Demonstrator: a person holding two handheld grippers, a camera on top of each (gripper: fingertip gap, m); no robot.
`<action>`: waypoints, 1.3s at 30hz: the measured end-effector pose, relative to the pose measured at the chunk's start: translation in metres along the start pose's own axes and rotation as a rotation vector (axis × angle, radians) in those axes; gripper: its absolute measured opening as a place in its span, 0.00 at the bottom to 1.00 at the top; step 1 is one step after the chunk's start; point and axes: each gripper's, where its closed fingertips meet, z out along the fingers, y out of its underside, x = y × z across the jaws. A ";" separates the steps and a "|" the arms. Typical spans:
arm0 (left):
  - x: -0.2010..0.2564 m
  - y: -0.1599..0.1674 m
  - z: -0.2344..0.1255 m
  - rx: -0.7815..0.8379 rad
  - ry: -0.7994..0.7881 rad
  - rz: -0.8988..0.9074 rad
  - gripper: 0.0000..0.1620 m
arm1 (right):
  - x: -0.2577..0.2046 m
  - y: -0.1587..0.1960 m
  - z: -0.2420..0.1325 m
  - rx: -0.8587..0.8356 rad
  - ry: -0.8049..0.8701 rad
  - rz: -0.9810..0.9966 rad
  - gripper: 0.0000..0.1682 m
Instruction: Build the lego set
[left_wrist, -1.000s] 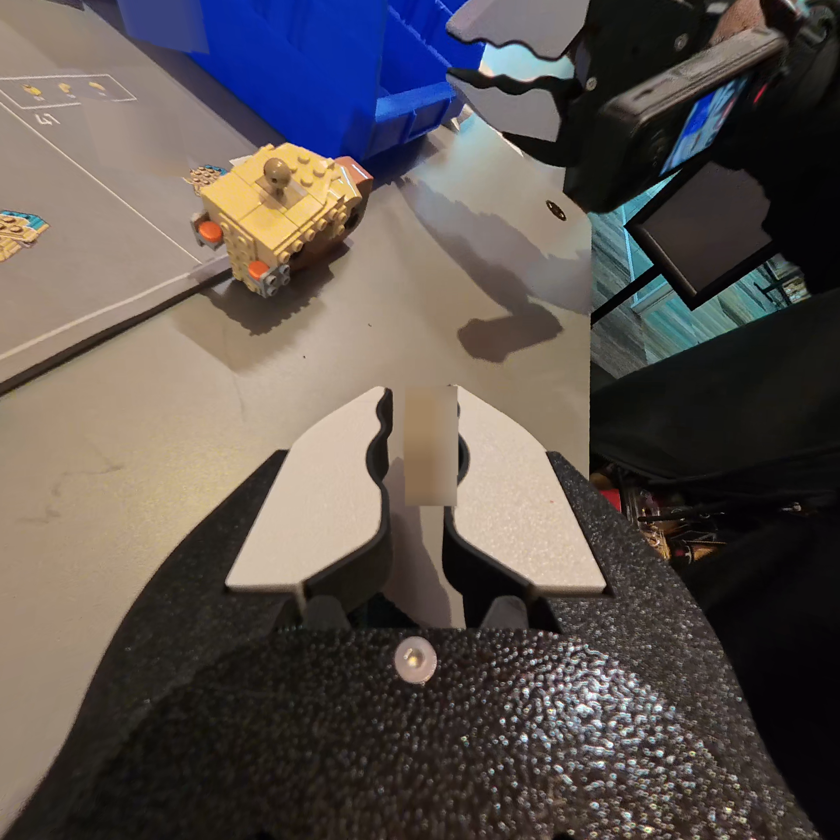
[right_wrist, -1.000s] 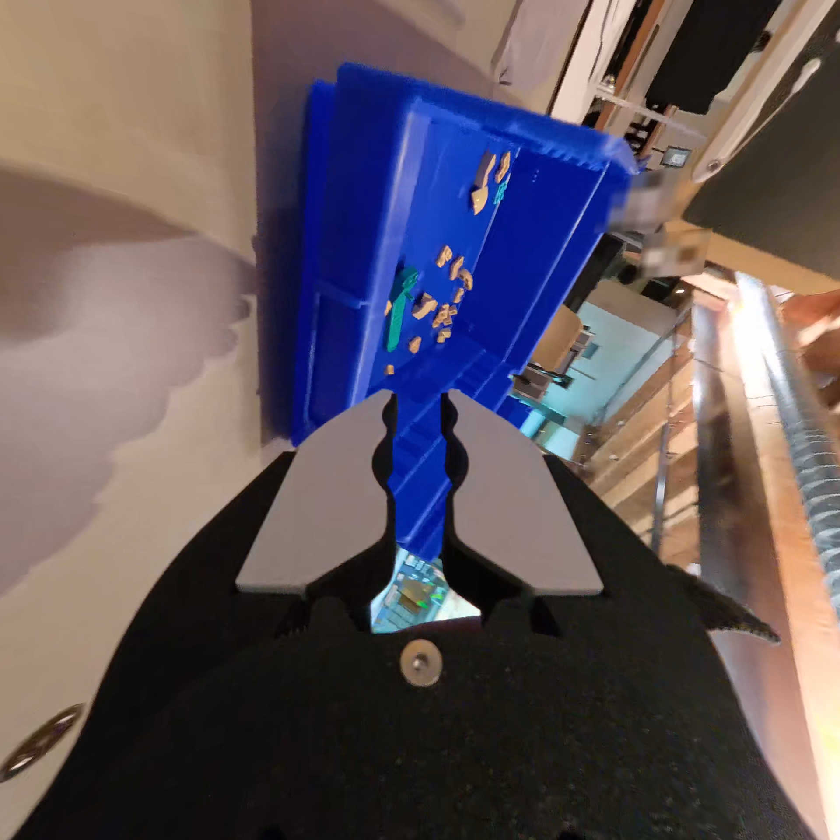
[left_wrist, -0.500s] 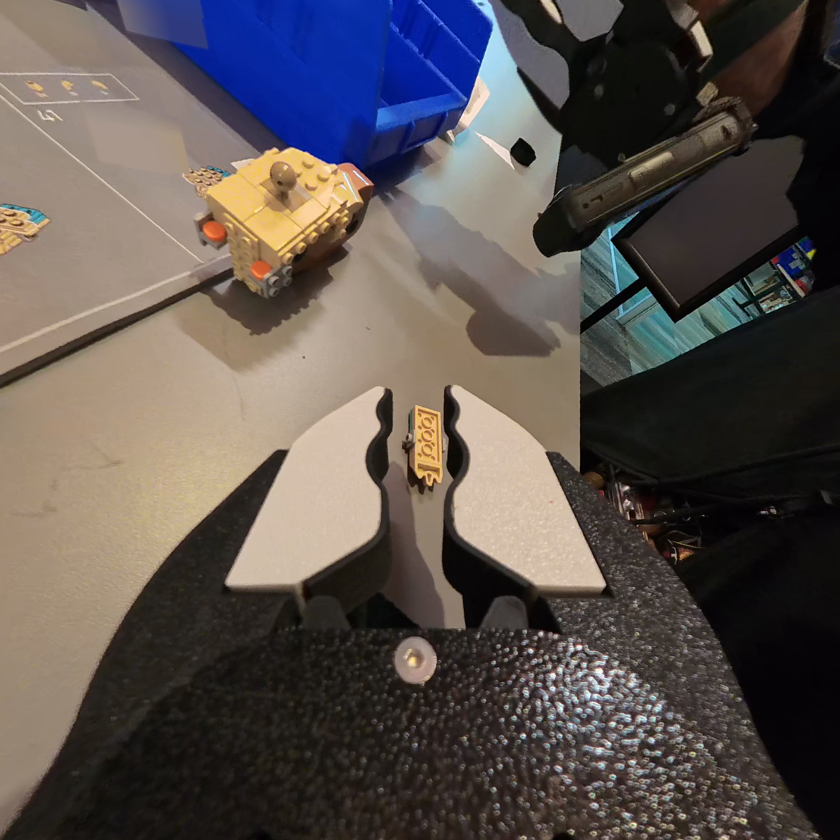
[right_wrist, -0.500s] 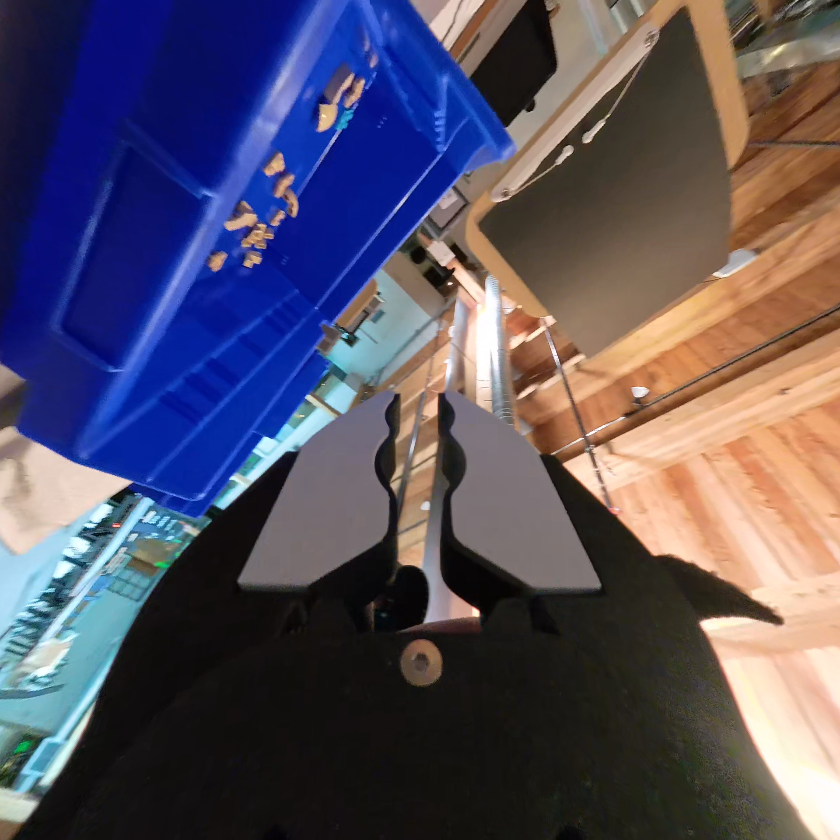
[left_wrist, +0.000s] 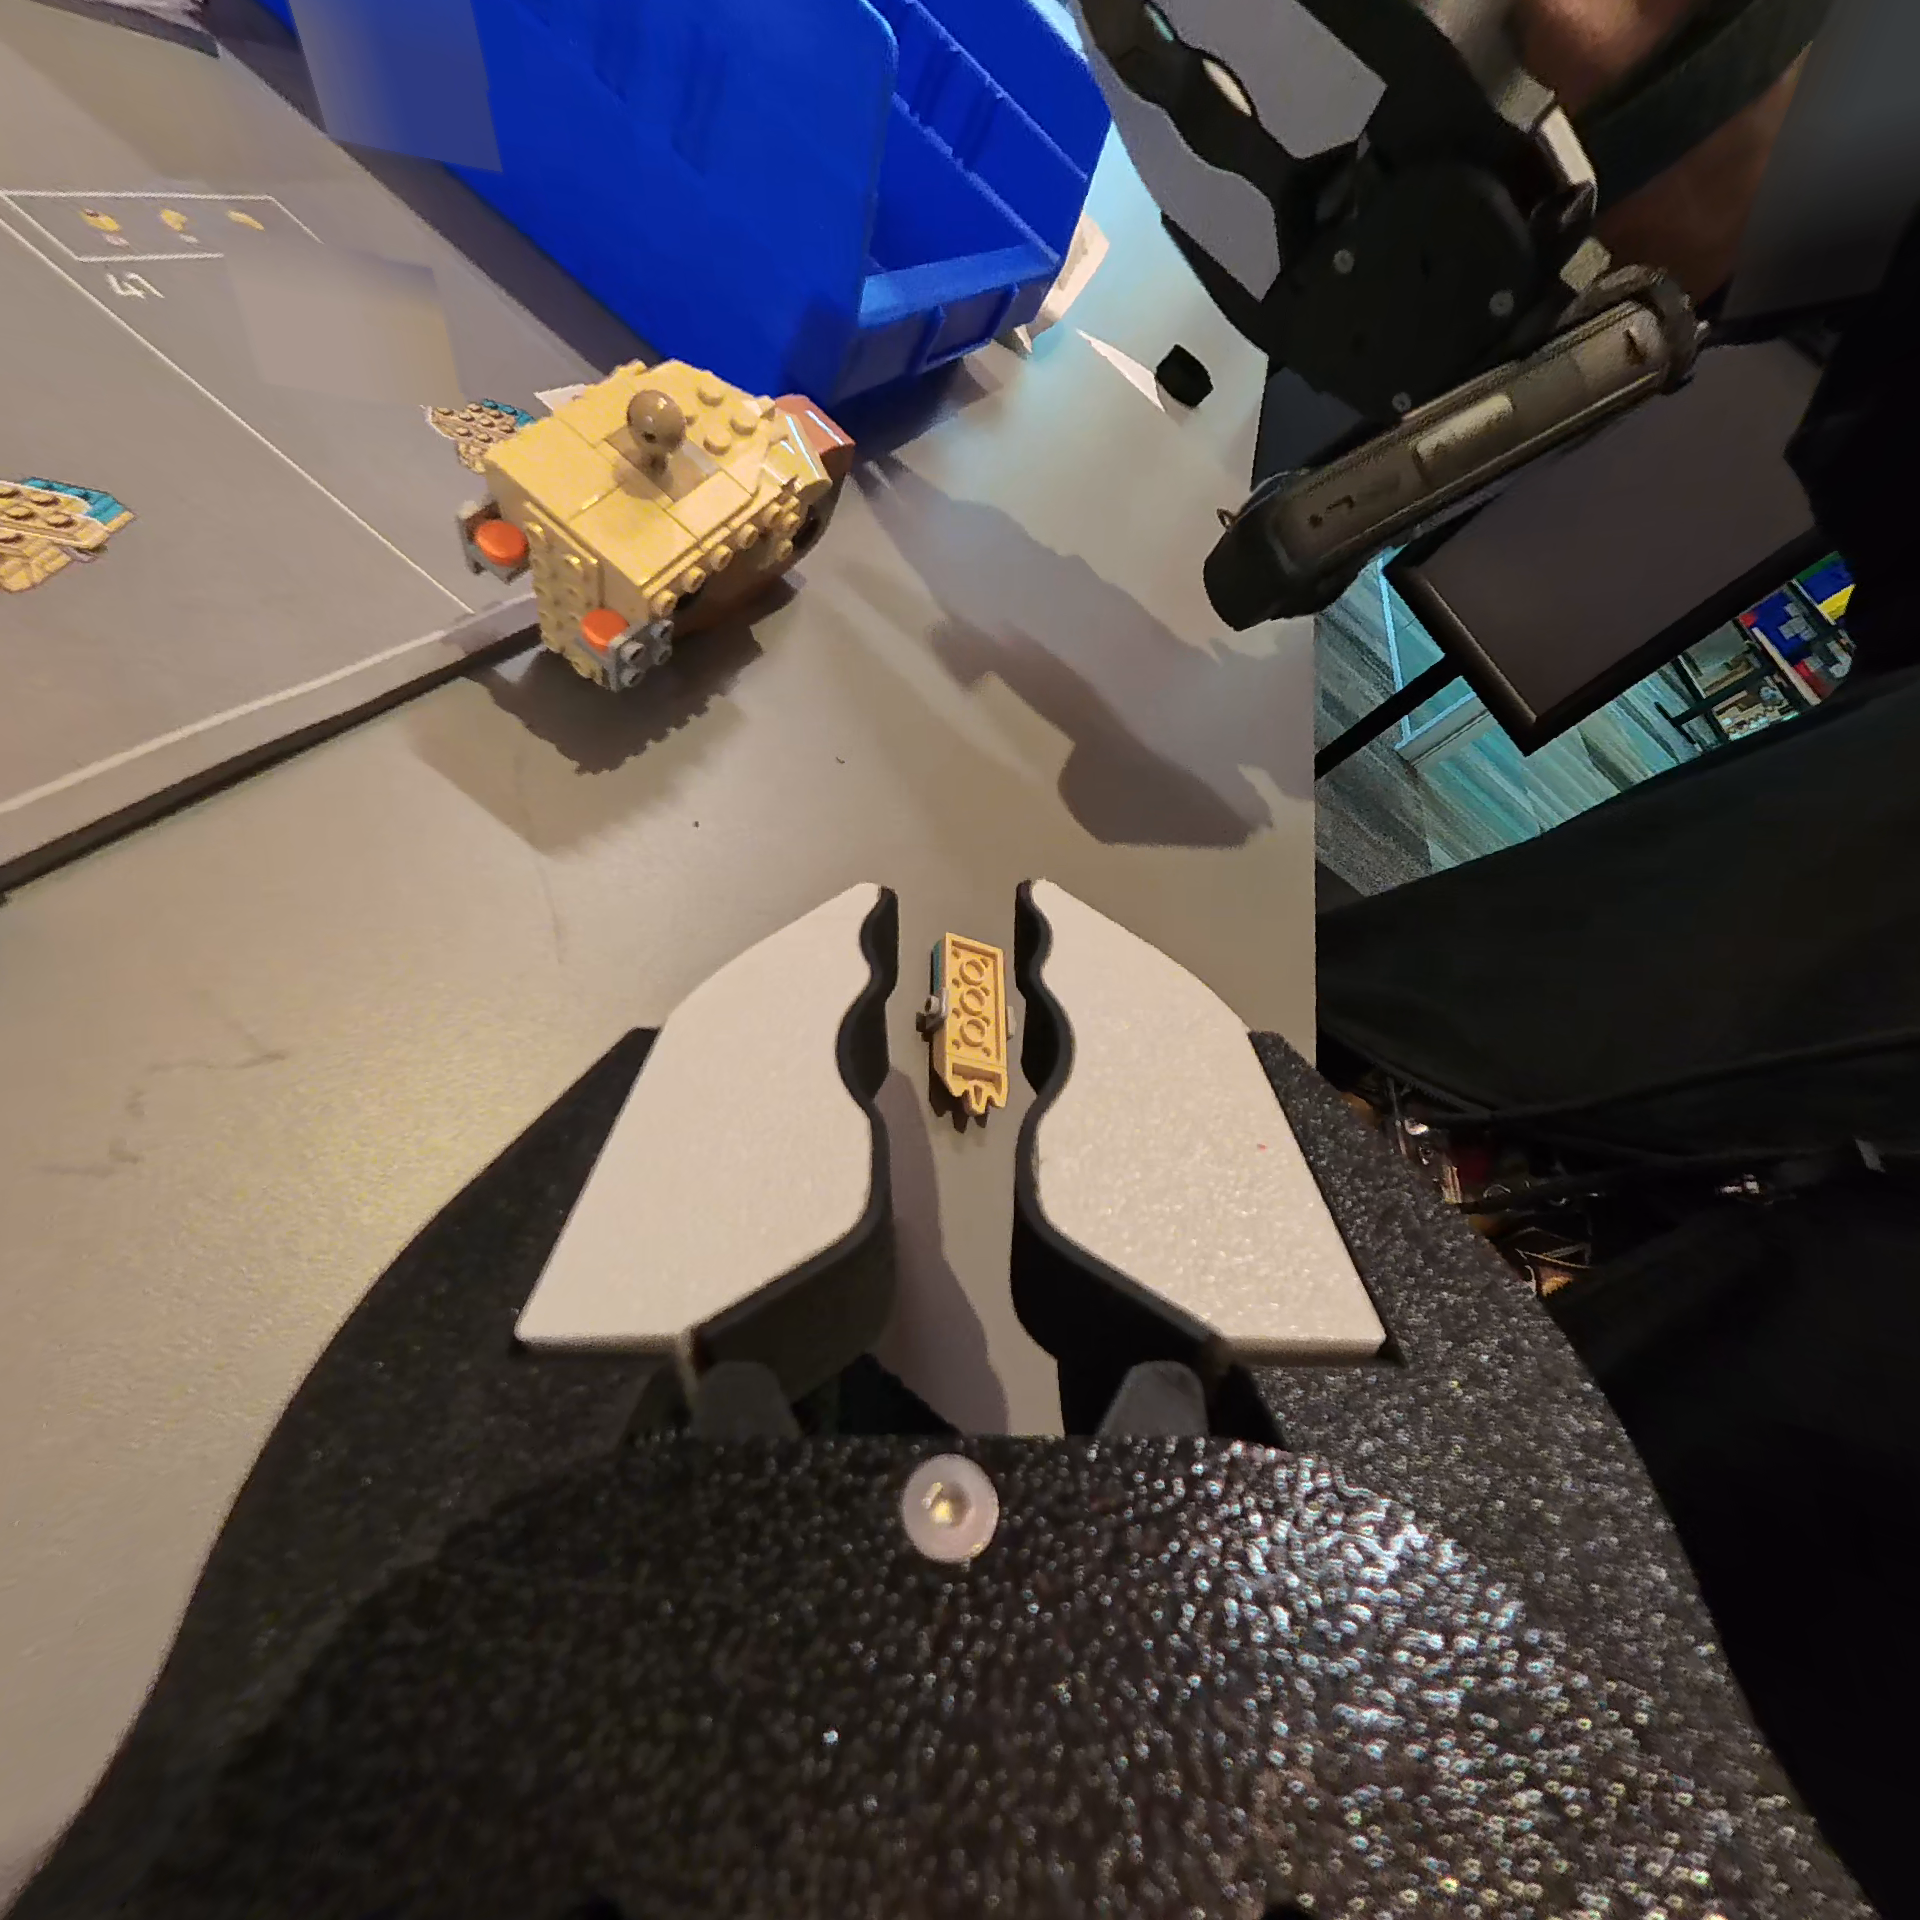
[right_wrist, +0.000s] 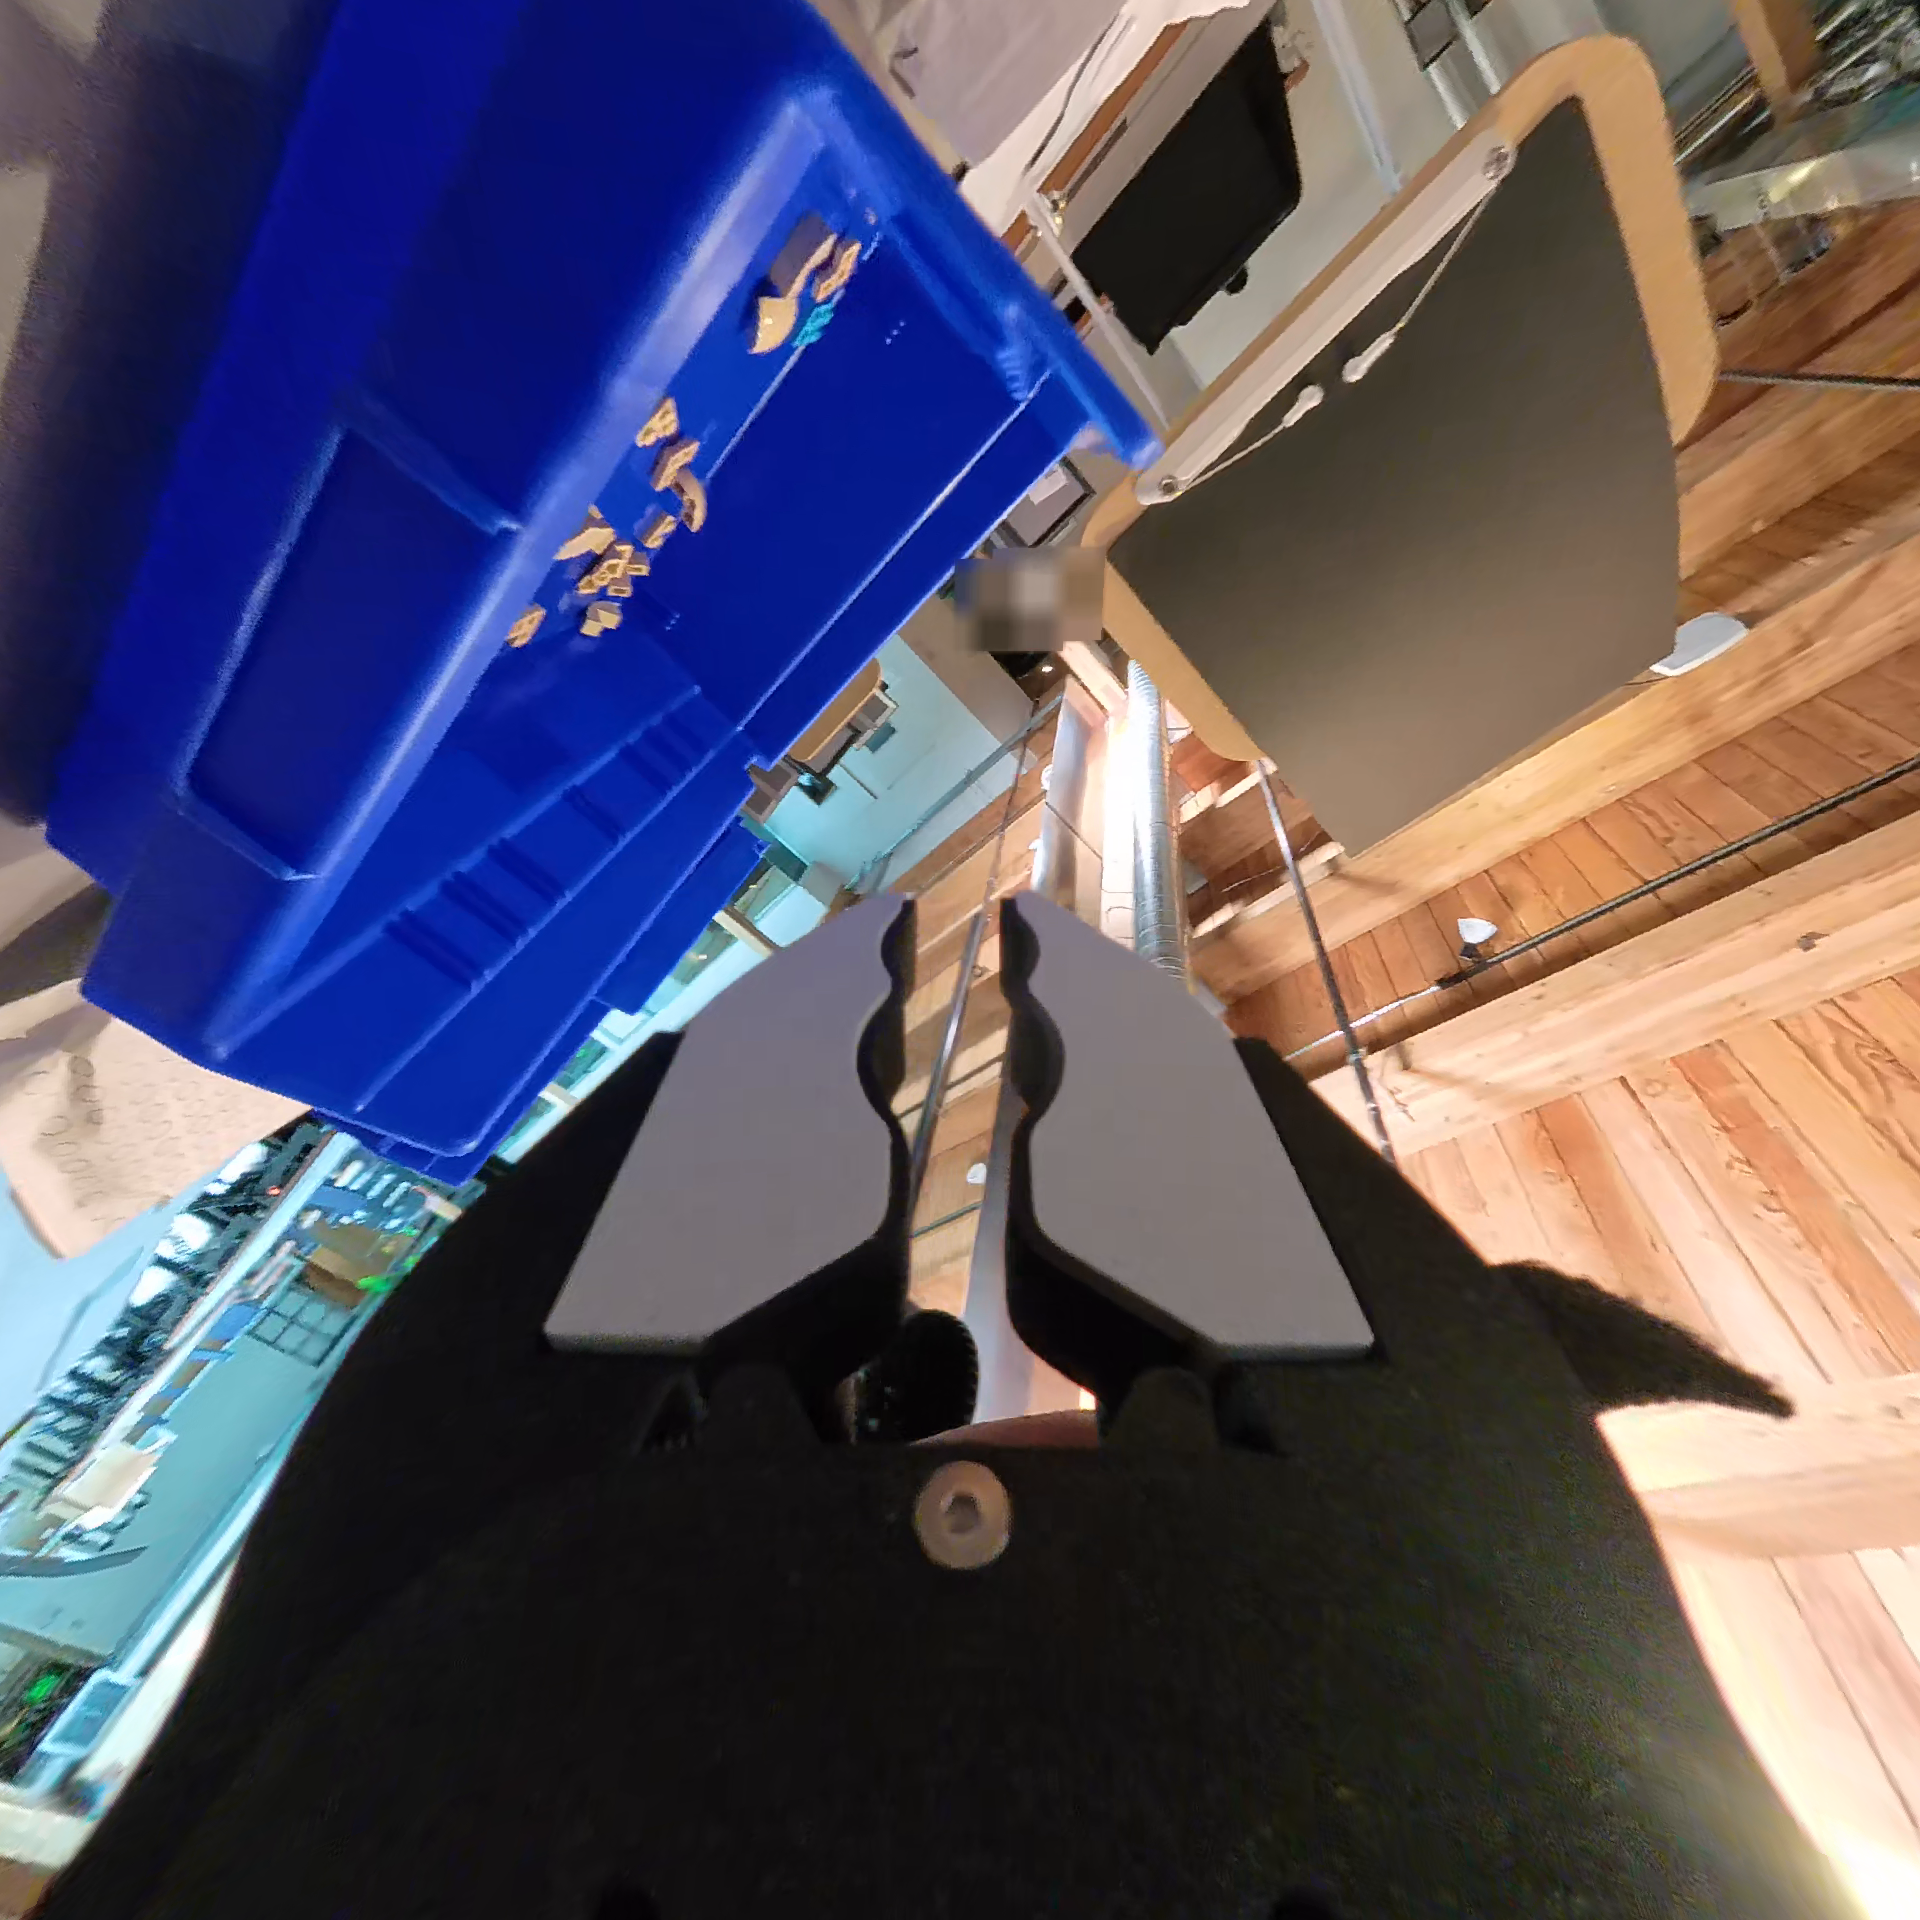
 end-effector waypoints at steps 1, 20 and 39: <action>0.000 0.000 0.000 -0.001 -0.002 0.001 0.13 | -0.004 0.001 0.001 0.000 -0.024 0.018 0.09; -0.002 0.003 0.003 -0.024 -0.034 0.023 0.13 | -0.057 0.009 0.019 -0.026 -0.339 0.598 0.09; -0.001 -0.002 0.001 0.004 -0.037 0.036 0.14 | -0.062 0.011 0.007 0.459 -0.813 1.704 0.09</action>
